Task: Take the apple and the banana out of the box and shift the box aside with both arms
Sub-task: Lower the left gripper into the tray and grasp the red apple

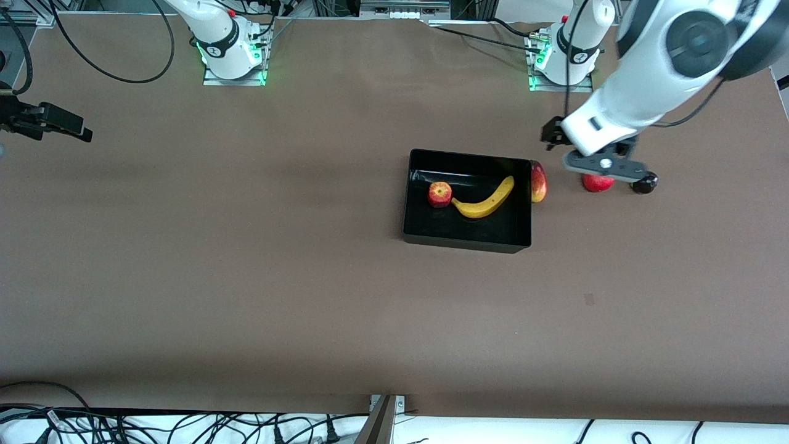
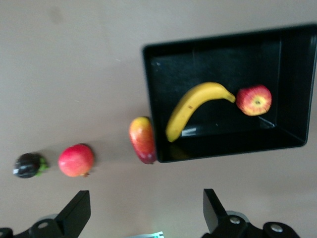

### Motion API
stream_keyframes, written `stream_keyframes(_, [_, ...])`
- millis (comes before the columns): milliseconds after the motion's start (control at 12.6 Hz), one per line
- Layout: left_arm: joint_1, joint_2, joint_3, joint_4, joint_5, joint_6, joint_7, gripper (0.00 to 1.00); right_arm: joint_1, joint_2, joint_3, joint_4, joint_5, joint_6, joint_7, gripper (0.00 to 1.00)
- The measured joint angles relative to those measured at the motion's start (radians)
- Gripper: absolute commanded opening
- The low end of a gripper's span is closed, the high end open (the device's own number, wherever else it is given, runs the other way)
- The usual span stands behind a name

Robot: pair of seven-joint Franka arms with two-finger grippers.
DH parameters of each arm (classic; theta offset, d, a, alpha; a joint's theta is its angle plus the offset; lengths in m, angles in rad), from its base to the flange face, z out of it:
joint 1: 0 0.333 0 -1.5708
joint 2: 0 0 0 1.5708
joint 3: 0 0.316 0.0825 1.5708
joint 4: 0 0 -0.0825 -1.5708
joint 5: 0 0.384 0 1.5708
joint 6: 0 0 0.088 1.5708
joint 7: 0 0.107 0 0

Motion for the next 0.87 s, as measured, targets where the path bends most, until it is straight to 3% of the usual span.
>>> stream_keyframes(238, [-0.084,0.077,-0.008,-0.1,-0.093,0.241,-0.068,1.0,0.0,0.0,0.0,0.0,0.0,0.0,0.0,1.0])
stream_keyframes(475, [-0.131,0.141,-0.009,-0.209,-0.108,0.438,-0.079,1.0,0.0,0.0,0.0,0.0,0.0,0.0,0.0,1.0])
stream_keyframes(872, [-0.231,0.254,-0.009,-0.221,-0.109,0.606,-0.147,1.0,0.0,0.0,0.0,0.0,0.0,0.0,0.0,1.0])
